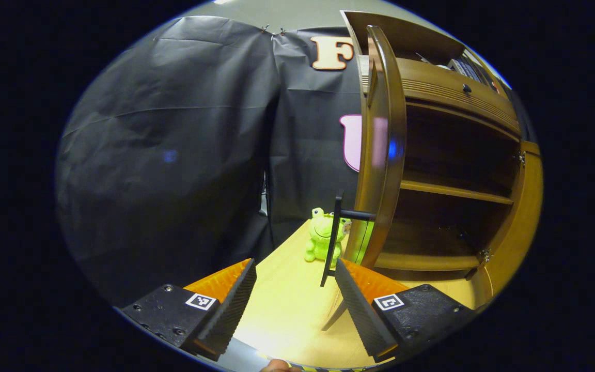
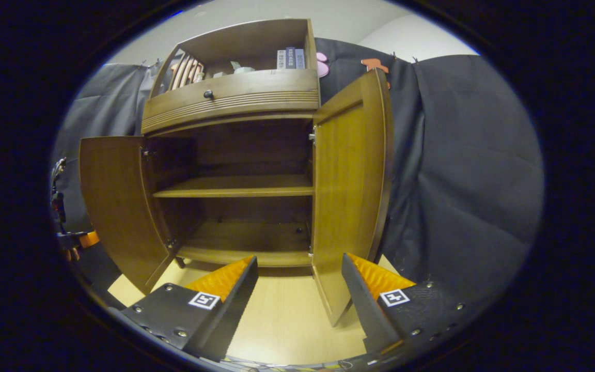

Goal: Open the right door of the double-door shoe cabinet with the right hand, and open the left door with the left hand.

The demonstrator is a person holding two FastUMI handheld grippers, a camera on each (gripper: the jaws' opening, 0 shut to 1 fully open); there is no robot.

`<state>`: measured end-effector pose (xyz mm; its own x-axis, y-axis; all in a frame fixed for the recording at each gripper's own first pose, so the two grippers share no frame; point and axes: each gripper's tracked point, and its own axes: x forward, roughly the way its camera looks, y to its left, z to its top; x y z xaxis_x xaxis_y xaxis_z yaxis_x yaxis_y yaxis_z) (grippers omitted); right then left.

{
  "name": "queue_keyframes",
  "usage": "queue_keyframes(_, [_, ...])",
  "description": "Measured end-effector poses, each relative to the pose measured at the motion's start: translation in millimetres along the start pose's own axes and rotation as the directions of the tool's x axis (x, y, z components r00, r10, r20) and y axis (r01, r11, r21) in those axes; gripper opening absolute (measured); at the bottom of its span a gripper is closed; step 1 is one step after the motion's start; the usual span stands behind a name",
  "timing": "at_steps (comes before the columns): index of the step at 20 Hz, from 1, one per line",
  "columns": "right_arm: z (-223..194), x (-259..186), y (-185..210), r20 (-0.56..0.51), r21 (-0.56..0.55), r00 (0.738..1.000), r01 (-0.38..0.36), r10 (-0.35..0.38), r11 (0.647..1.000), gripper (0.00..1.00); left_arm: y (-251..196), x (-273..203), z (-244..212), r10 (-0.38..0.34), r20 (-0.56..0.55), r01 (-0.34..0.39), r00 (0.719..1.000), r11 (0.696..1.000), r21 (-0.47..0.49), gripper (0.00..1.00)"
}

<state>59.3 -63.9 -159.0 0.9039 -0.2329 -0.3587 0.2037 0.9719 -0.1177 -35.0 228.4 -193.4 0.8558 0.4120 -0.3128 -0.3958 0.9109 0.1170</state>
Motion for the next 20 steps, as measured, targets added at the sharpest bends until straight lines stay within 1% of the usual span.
queue_keyframes(1, [0.9, 0.7, 1.9, 0.000, 0.000, 1.000, -0.004, 0.004, 1.000, 0.97, 3.7, -0.8, 0.8, 0.012, 0.000, -0.012, 1.000, 1.000, -0.002, 0.97])
queue_keyframes(2, [0.6, 1.2, 4.1, 0.001, 0.000, 1.000, -0.008, 0.008, 1.000, 0.97, 10.8, -1.9, 1.0, 0.025, -0.001, -0.025, 1.000, 1.000, -0.004, 0.95])
queue_keyframes(4, [3.4, 1.0, 7.3, 0.004, -0.003, 1.000, -0.016, 0.016, 1.000, 0.97, 19.1, -5.1, 2.2, 0.050, 0.005, -0.050, 0.999, 0.999, -0.011, 0.95])
queue_keyframes(5, [5.2, 1.3, 9.7, 0.007, -0.006, 1.000, -0.020, 0.020, 1.000, 0.97, 18.6, -5.8, 4.3, 0.042, 0.007, -0.042, 0.999, 0.999, -0.022, 0.95])
queue_keyframes(7, [6.6, 3.0, 12.7, 0.008, -0.008, 0.999, -0.032, 0.032, 0.999, 0.97, 3.3, -11.1, 2.8, -0.005, -0.003, 0.004, 1.000, 0.998, -0.064, 0.96])
queue_keyframes(9, [13.6, 2.1, 19.2, 0.015, -0.006, 0.999, -0.046, 0.046, 0.999, 0.97, -9.7, -16.4, 4.7, -0.028, 0.001, 0.028, 1.000, 0.995, -0.091, 0.96])
queue_keyframes(10, [17.9, 1.4, 20.9, 0.023, -0.006, 0.999, -0.049, 0.049, 0.999, 0.97, -19.6, -18.8, 10.2, -0.047, 0.014, 0.048, 0.999, 0.994, -0.098, 0.92])
queue_keyframes(11, [23.1, 0.3, 22.8, 0.033, -0.006, 0.998, -0.051, 0.052, 0.999, 0.97, -29.9, -21.6, 15.6, -0.064, 0.021, 0.066, 0.998, 0.993, -0.102, 0.92])
queue_keyframes(12, [28.0, -1.1, 24.1, 0.042, -0.006, 0.998, -0.054, 0.054, 0.999, 0.97, -40.2, -24.0, 19.6, -0.081, 0.026, 0.083, 0.996, 0.991, -0.105, 0.96])
queue_keyframes(13, [34.0, -3.5, 25.3, 0.053, -0.004, 0.997, -0.056, 0.056, 0.998, 0.94, -51.7, -27.3, 25.3, -0.102, 0.031, 0.105, 0.994, 0.988, -0.109, 0.92])
queue_keyframes(14, [41.5, -6.6, 25.7, 0.069, 0.000, 0.996, -0.057, 0.056, 0.998, 0.94, -64.0, -32.0, 34.2, -0.132, 0.043, 0.136, 0.990, 0.984, -0.113, 0.96])
queue_keyframes(15, [50.4, -10.4, 26.2, 0.085, 0.006, 0.995, -0.057, 0.056, 0.998, 0.94, -77.8, -35.6, 45.2, -0.160, 0.062, 0.167, 0.985, 0.979, -0.115, 0.96])
queue_keyframes(16, [58.7, -13.9, 27.1, 0.103, 0.012, 0.993, -0.057, 0.056, 0.998, 0.94, -90.7, -39.6, 58.9, -0.187, 0.086, 0.197, 0.979, 0.974, -0.115, 0.92])
queue_keyframes(17, [69.2, -17.7, 27.3, 0.124, 0.019, 0.991, -0.057, 0.055, 0.998, 0.96, -103.3, -44.7, 73.5, -0.214, 0.112, 0.226, 0.970, 0.968, -0.112, 0.92])
queue_keyframes(19, [94.7, -24.3, 27.5, 0.176, 0.029, 0.983, -0.056, 0.051, 0.998, 0.97, -127.7, -57.5, 103.1, -0.264, 0.170, 0.283, 0.949, 0.954, -0.098, 0.92])
queue_keyframes(20, [109.2, -29.2, 26.9, 0.205, 0.032, 0.978, -0.054, 0.046, 0.998, 0.96, -138.8, -64.2, 116.4, -0.289, 0.189, 0.310, 0.938, 0.946, -0.090, 0.95])
